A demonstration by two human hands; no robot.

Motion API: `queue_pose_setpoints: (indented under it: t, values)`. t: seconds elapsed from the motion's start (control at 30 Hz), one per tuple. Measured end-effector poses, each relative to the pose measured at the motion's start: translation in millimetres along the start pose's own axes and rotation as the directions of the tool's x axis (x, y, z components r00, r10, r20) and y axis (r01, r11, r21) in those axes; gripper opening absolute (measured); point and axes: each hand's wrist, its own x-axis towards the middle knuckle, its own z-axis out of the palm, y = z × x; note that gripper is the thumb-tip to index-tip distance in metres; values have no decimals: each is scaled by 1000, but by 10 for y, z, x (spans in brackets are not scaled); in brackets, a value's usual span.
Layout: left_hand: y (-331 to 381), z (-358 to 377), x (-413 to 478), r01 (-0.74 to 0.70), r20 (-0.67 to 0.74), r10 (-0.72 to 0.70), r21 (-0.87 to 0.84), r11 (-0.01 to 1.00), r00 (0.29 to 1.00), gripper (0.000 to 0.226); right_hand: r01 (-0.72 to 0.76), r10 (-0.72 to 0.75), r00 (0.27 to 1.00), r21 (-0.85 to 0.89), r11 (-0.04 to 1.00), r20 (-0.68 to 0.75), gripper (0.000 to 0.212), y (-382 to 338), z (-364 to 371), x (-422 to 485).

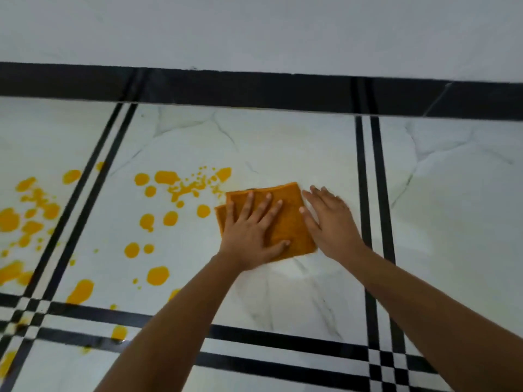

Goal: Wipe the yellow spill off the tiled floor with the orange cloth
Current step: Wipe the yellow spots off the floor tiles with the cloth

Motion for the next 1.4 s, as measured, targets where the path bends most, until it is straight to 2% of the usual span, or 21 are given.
queue_pose_setpoints:
  t: [0.07, 0.17, 0.23, 0.33, 0.43, 0.5, 0.6, 0.67, 0.73, 0.87, 0.93, 1.0, 1.03, 1.07, 1.17, 1.2, 1.23, 1.27, 1.33, 1.37, 1.4]
  values:
    - [-129, -131, -63, 140, -31, -148, -173, 975, 989, 80, 31, -27, 998, 54, 998, -61, 47, -330, 39, 31]
    - [-392, -254, -343, 313, -63, -329, -190, 931, 942, 77, 2, -1, 1000, 82, 997, -8, 49, -751, 203, 54]
    - [-577, -297, -458, 399, -95, -420, -178, 899, 903, 76, -151, 149, 988, 43, 988, 48, 60, -949, 365, 132]
    - [-736, -299, -487, 504, -78, -519, -155, 850, 851, 76, -434, 428, 898, 43, 900, 100, 66, -1158, 656, 313]
    - [-953, -272, -397, 579, -119, -602, -183, 795, 789, 76, -502, 504, 862, 51, 864, -53, 61, -1262, 839, 647]
    - [-1084, -264, -320, 617, -146, -646, -202, 761, 749, 75, -396, 386, 910, -42, 917, -150, 61, -1293, 872, 972]
    - [-1220, -225, -317, 660, -175, -694, -219, 719, 699, 73, 13, -30, 992, -141, 990, -121, 68, -1428, 924, 1265]
    - [-1266, -200, -377, 691, -180, -729, -234, 684, 660, 73, 379, -386, 922, -186, 906, -3, 68, -1382, 971, 1175]
    - [-1300, -194, -458, 715, -171, -754, -241, 657, 634, 73, 549, -543, 833, -260, 794, 103, 68, -1204, 930, 1226]
    - [-1342, -191, -609, 759, -157, -793, -229, 609, 589, 73, 133, -146, 989, -288, 948, -24, 61, -1476, 888, 1672]
    - [-1388, -199, -662, 788, -158, -823, -237, 568, 545, 74, 362, -354, 932, -270, 892, 79, 64, -1723, 1009, 1509]
    - [-1463, -211, -726, 814, -160, -849, -243, 528, 503, 75, 709, -670, 705, -263, 654, 233, 64, -1622, 1077, 1190]
    - [-1494, -218, -761, 822, -157, -857, -240, 516, 492, 76, 759, -707, 651, -262, 596, 277, 66, -1502, 1004, 1183]
    - [-1519, -224, -793, 830, -153, -864, -238, 504, 480, 77, 741, -684, 671, -272, 614, 286, 71, -1448, 925, 1309]
    - [-1595, -233, -899, 839, -130, -871, -232, 492, 474, 78, 419, -388, 908, -319, 850, 158, 69, -1815, 968, 1874]
    - [-1615, -231, -920, 836, -131, -868, -231, 497, 480, 78, 388, -356, 921, -310, 868, 157, 66, -2052, 1047, 1916]
    - [-1634, -232, -954, 833, -129, -865, -231, 502, 486, 78, 458, -422, 888, -276, 845, 182, 63, -2254, 1121, 1838]
    - [-1658, -231, -1008, 832, -126, -862, -227, 506, 491, 78, 595, -546, 801, -232, 769, 244, 62, -2377, 1207, 1688]
    - [-1689, -217, -1100, 827, -114, -852, -204, 524, 512, 77, 860, -776, 509, -184, 476, 374, 61, -2216, 1286, 1392]
    - [-1693, -214, -1128, 819, -119, -842, -194, 540, 526, 76, 898, -813, 440, -189, 397, 381, 60, -2078, 1213, 1390]
    - [-1701, -212, -1184, 813, -130, -834, -188, 552, 536, 75, 886, -816, 459, -241, 396, 351, 60, -2040, 1177, 1504]
